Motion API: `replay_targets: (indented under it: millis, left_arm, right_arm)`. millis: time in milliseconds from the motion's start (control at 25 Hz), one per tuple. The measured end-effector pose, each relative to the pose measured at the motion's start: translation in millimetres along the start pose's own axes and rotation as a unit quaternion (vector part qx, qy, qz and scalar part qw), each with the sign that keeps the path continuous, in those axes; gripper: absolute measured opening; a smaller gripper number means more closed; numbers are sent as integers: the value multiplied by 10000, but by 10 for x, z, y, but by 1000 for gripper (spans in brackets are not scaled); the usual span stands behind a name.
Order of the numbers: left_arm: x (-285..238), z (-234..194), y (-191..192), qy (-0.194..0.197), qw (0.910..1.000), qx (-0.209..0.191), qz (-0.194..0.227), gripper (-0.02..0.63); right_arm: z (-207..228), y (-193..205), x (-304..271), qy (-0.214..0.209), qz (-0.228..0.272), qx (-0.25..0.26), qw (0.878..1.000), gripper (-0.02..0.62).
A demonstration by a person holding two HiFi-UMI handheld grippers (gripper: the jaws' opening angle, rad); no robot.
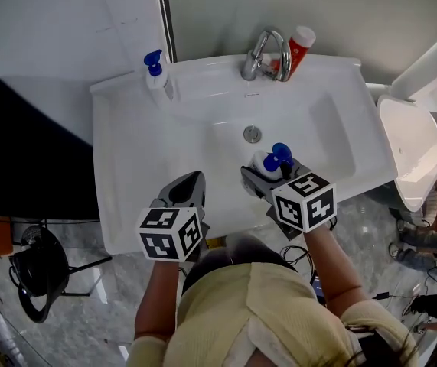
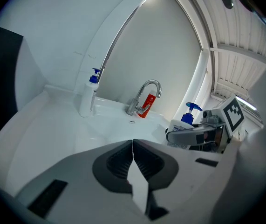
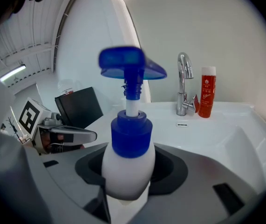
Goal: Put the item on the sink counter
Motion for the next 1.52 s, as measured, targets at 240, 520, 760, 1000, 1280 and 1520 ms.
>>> replay_targets:
  millis: [240,520,760,1000,1280,1520]
  left_arm:
    - [-209,-11,-112,-187,9998,102,64,40]
    - [-484,-107,-170,-401,9988,271,9,40]
    - [-650,-241,-121,-570,9977,329,-179,40]
    - [-804,-358,-79,-709,9962,415,-290,40]
    - [-990,-424,-50,-765,9953,483,-348,40]
    - [-1148,-483,-21,-825,9945,524,-376,40]
  right_arm:
    - [209,-93,-164,-258,-45,10,9997,210]
    - [434,-121,-452,-419,-203,138,9988,210]
    - [543,-56,-710,-590,-344,182,9975,210]
    - [604,32,-933,-789,-494,247,9954,210]
    - [652,144,-1133,-913,-605,401,9932,210]
    - [697,254,-1283,-990,-714,466,9914,210]
Point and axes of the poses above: the fingertips, and each gripper's own axes: x backward along the fingers, z to its right, y out of its underside, the point moved 1 cm from there along x, backward along the fingers
